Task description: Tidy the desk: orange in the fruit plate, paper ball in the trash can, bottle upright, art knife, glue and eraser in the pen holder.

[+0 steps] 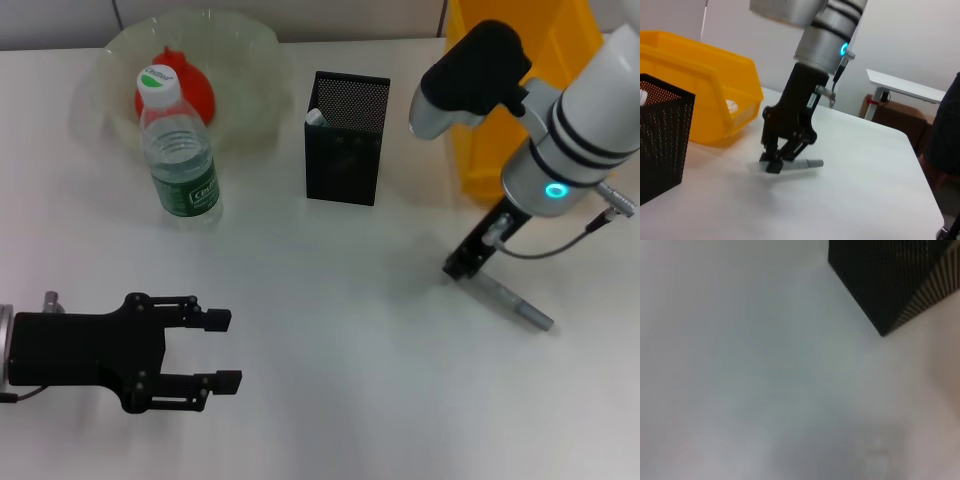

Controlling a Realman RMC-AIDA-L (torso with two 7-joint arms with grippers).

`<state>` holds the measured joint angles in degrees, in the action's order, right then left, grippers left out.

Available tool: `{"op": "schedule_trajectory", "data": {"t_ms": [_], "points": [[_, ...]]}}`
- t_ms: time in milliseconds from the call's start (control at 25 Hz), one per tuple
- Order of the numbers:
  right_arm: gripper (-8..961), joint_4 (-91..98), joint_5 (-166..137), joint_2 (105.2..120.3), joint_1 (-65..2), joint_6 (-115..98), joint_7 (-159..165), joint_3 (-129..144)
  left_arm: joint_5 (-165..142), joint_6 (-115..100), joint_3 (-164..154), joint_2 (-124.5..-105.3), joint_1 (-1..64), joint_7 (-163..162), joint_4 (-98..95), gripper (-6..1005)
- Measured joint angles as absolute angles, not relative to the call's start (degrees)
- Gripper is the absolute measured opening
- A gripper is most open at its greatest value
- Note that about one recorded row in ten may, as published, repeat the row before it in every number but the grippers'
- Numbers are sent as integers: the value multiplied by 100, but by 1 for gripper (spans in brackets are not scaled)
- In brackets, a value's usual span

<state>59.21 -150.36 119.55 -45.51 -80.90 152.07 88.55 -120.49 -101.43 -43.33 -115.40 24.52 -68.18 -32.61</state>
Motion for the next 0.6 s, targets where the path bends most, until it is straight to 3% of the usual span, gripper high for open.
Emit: {"op": "schedule_trajectory", "data": {"t_ms": [200, 360, 480, 600], "points": [[151, 7440, -13920, 11934, -3901, -8484, 14683, 7588, -12050, -10167, -4321, -11536, 2433, -6820, -3261, 734], [149, 7518, -12273, 11931, -3590, -8438, 13871, 6376, -12050, -10173, -4316, -11539, 2422, -6818, -3257, 734], [148, 6591, -10379, 11912, -3510, -8281, 12555, 5392, -12050, -10175, -4312, -11541, 2414, -6807, -3236, 734], [147, 4159, -8424, 11908, -3719, -8073, 10104, 4738, -12050, -10174, -4316, -11545, 2411, -6798, -3228, 734]]}}
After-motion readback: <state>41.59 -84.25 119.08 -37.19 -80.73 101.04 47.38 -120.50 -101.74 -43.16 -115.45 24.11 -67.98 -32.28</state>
